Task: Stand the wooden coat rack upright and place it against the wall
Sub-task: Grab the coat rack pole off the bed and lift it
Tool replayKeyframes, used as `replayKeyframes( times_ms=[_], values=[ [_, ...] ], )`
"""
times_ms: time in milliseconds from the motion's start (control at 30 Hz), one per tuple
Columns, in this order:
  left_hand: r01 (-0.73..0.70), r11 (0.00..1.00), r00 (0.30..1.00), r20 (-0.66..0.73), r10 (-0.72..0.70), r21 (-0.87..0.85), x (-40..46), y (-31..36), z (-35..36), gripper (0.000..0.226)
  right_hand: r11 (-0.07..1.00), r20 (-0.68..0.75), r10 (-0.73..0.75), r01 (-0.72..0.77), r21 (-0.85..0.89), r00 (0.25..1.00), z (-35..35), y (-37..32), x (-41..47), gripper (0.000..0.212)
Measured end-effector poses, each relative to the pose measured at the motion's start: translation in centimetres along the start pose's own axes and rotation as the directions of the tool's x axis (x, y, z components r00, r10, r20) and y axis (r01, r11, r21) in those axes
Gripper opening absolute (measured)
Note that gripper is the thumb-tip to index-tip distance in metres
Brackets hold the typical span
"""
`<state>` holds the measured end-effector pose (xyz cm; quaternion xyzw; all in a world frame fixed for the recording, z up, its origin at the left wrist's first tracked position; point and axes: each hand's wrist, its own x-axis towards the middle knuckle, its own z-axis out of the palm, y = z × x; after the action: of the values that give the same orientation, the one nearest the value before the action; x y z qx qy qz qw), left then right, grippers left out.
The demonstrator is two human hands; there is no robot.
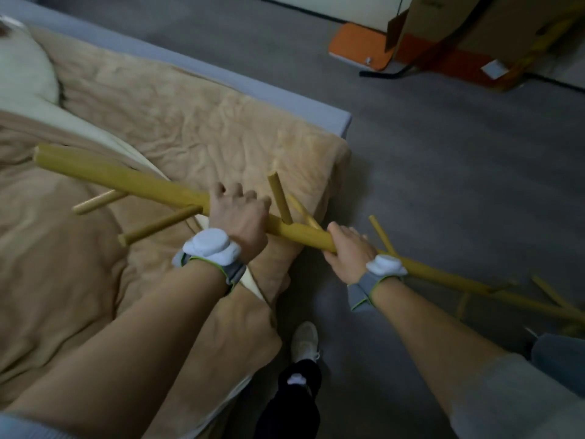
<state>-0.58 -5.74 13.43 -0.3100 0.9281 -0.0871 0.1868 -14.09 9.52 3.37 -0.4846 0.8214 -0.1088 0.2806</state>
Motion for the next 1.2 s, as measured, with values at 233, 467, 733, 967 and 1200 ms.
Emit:
replayKeyframes(
  times_ms=[233, 467, 733, 967, 1200],
  values=[
    [-0.033, 0.956, 0.978, -0.208, -0.03, -0.293, -5.7, 2.0, -2.6, 0.052, 1.0, 0.051, -0.025, 0.024, 0.019, 0.998, -3.2, -1.6, -3.3, 0.021],
    [0.11, 0.265, 0.957, 0.03, -0.287, -0.958, -11.0, 8.9, -3.3, 0.035, 0.999, -0.007, 0.041, -0.041, 0.025, 0.999, -5.6, 1.3, -8.1, 0.027],
    [0.377, -0.387, 0.893, 0.441, -0.088, -0.841, -9.0, 15.8, -9.3, 0.049, 0.997, -0.124, 0.069, -0.063, 0.047, 0.99, -12.5, 3.9, -11.8, 0.033],
    [0.097, -0.798, 0.971, 0.231, -0.055, -0.595, -5.0, 14.7, -14.3, 0.037, 0.998, -0.211, 0.047, -0.037, 0.052, 0.976, -17.5, 2.9, -12.1, 0.033],
    [0.102, -0.835, 0.976, 0.219, -0.023, -0.541, -4.2, 9.8, -18.3, 0.056, 0.997, -0.28, 0.015, 0.006, 0.074, 0.96, -21.5, -1.6, -10.1, 0.046]
  ],
)
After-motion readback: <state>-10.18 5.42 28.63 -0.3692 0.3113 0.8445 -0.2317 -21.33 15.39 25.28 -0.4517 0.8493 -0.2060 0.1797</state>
